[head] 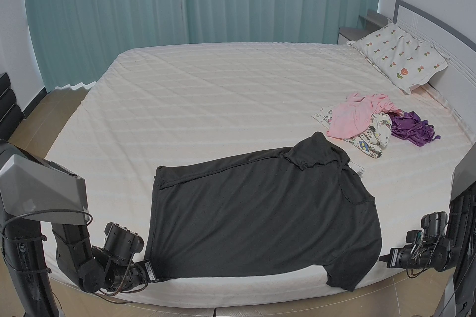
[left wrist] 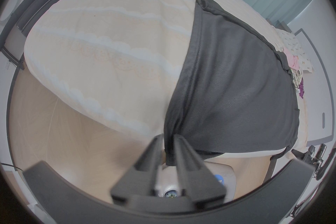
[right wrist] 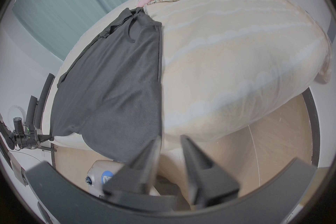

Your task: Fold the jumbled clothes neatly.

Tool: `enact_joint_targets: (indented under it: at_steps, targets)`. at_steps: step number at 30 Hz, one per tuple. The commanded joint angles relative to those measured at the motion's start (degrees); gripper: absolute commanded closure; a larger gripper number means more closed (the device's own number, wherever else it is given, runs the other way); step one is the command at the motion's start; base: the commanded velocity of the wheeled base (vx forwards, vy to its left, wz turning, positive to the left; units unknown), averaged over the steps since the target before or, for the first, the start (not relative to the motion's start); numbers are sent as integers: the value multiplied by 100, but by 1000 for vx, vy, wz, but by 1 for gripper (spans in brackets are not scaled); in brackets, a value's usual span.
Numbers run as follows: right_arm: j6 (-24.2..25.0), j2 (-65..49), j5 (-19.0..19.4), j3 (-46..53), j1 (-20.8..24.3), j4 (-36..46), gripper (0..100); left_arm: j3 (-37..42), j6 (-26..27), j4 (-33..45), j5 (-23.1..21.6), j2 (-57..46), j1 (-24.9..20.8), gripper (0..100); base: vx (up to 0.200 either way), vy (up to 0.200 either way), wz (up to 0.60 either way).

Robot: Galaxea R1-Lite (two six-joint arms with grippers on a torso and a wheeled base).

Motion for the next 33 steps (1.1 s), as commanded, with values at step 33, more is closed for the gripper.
enact_joint_targets:
  at_steps: [33]
  targets:
    - [1895, -638, 316, -171, 682, -865, 0, 295, -2099, -1552, -1879, -1455, 1183, 0, 73, 0, 0]
